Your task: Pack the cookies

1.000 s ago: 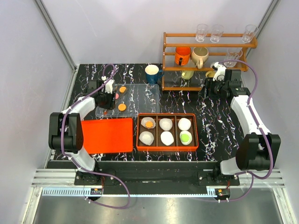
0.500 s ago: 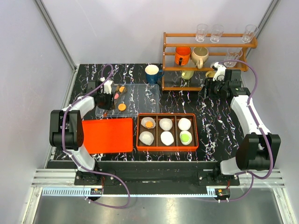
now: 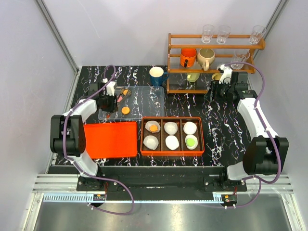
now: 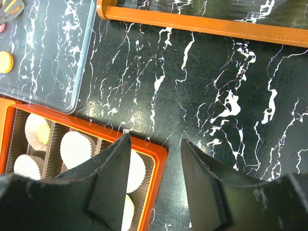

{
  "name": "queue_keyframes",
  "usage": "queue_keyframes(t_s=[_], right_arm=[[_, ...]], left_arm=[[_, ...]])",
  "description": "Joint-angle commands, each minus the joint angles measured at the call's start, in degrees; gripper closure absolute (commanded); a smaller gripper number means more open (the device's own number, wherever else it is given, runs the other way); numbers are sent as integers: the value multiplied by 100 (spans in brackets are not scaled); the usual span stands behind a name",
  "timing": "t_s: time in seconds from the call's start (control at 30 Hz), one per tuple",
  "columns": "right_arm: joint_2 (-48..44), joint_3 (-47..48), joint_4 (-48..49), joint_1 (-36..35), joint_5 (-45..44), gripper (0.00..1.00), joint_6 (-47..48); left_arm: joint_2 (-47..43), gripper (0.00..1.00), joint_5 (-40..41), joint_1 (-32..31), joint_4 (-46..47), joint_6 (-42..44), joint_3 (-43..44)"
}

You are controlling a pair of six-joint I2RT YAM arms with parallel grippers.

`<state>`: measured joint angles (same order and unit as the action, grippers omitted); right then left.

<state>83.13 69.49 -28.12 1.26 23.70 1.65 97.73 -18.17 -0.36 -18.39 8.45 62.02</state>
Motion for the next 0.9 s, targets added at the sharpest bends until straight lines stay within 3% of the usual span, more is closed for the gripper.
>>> queue_keyframes(t_s=[0.0, 0.17, 0.4, 0.7, 0.87], right_arm=[[1, 38, 202, 24, 152, 46, 20], [1, 38, 201, 24, 152, 46, 20], [1, 47, 202, 24, 152, 46, 20], [-34, 73, 202, 24, 82, 45, 20], [-87, 73, 201, 24, 38, 46, 2]], left_arm=[[-650, 75, -239, 27, 187, 25, 126], [-1256, 75, -485, 27, 30, 96, 65], [-2116, 74, -1592, -139, -559, 534, 91], [-2803, 74, -1418, -1964, -1087, 975, -14], [-2594, 72, -1040, -2828, -1105, 975, 126]])
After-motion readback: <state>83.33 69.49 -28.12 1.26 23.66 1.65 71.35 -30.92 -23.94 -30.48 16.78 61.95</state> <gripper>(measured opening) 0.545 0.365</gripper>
